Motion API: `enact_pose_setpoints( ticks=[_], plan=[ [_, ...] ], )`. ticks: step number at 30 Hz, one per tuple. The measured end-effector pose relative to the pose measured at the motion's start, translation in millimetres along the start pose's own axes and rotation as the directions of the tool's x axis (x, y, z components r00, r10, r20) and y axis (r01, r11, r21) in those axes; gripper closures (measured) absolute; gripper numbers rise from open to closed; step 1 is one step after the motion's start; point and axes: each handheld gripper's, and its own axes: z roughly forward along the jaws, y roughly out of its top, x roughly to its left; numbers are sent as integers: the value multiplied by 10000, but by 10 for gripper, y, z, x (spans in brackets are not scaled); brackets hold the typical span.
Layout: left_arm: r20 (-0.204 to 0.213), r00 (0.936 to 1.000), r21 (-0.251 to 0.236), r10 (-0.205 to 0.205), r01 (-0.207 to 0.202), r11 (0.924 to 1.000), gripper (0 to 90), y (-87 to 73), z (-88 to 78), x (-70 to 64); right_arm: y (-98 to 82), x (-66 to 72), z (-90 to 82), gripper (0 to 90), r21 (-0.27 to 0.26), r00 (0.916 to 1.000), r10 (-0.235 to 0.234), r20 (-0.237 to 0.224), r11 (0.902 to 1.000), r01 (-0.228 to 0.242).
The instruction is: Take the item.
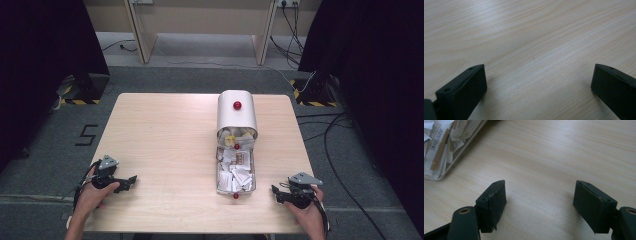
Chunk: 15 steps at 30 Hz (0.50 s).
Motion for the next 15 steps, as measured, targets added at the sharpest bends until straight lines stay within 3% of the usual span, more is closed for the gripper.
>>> enact_pose_setpoints(
  ticks=[11,15],
  plan=[
    [4,10000,-2,-10,10,10000,0,0,0,-1,1,-12,-1,277,-29,10000,3,-59,10000,-3],
    [6,10000,0,-11,11,10000,0,0,0,-1,-5,-46,-14,297,-133,9993,276,-237,9995,-280]
  ],
)
